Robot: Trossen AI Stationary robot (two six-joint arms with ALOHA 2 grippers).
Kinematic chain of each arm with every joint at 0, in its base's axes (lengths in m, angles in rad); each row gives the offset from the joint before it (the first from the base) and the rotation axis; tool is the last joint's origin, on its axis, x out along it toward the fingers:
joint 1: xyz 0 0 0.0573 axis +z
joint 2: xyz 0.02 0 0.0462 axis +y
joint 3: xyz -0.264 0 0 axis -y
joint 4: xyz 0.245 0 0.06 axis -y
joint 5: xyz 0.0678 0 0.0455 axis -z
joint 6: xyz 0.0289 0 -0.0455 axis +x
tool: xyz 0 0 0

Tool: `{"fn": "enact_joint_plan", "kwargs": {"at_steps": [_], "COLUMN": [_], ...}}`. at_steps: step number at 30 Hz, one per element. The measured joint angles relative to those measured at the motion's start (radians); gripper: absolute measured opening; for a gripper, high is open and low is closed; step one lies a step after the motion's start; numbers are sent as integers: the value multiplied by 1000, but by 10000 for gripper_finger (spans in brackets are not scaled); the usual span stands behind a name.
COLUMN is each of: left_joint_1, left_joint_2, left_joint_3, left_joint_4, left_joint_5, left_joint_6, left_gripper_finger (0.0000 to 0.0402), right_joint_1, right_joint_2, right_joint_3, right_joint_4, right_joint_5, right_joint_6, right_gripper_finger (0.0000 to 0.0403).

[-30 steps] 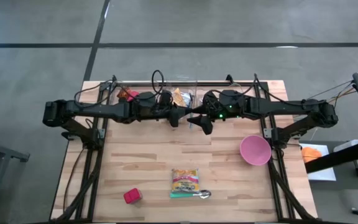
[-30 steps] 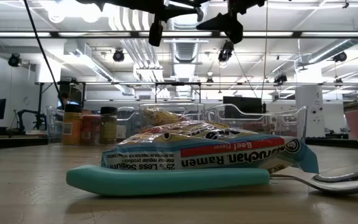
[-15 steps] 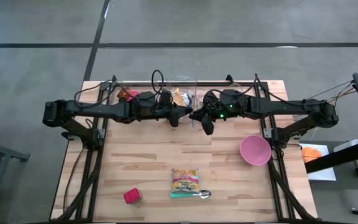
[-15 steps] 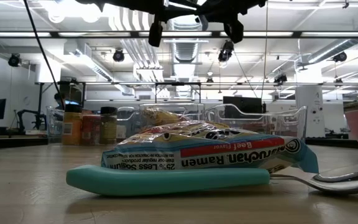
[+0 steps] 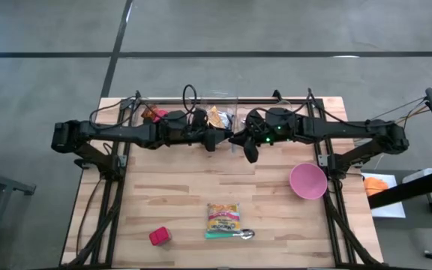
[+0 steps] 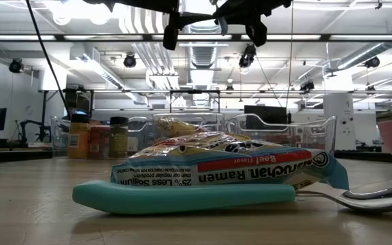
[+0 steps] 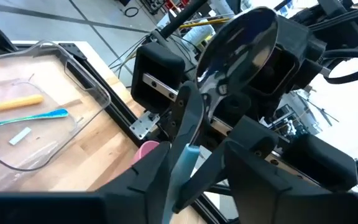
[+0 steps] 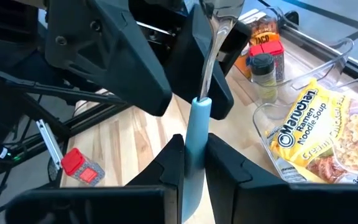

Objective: Pick & Place Food Item
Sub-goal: Put the light blue spoon into the right transparent bin

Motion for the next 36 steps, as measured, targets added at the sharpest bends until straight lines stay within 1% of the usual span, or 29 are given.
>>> {"fn": "enact_joint_plan", "kwargs": {"at_steps": [5, 9, 13, 16, 19, 23, 26, 30, 33, 36], "left_joint_1": [0, 0, 0, 1, 1, 1, 1, 1, 1, 1], "left_joint_2": [0, -2, -23, -60, -101, -144, -151, -151, -149, -149], "left_joint_3": [0, 0, 0, -1, -1, -1, -1, -2, -2, -2], "left_joint_4": [-2, -6, -22, -84, -155, -237, -277, -316, -324, -328], "left_joint_5": [0, 0, 0, -1, -5, -18, -19, -19, -19, -19], "left_joint_6": [-7, -7, -2, 5, 33, 40, 41, 39, 39, 39], "left_gripper_finger": [194, 215, 222, 223, 223, 223, 223, 223, 223, 223], "right_joint_1": [-9, -19, -41, -73, -130, -234, -317, -419, -473, -500], "right_joint_2": [-14, -34, -66, -98, -131, -161, -174, -161, -135, -102], "right_joint_3": [0, 0, 0, 0, 0, -3, -7, -9, -9, -9], "right_joint_4": [-14, -35, -89, -153, -228, -318, -367, -442, -504, -543], "right_joint_5": [0, -1, -1, -13, -40, -104, -156, -210, -211, -206], "right_joint_6": [0, -5, -19, -57, -96, -155, -212, -299, -380, -483], "right_gripper_finger": [34, 34, 34, 34, 34, 34, 34, 34, 34, 34]}}
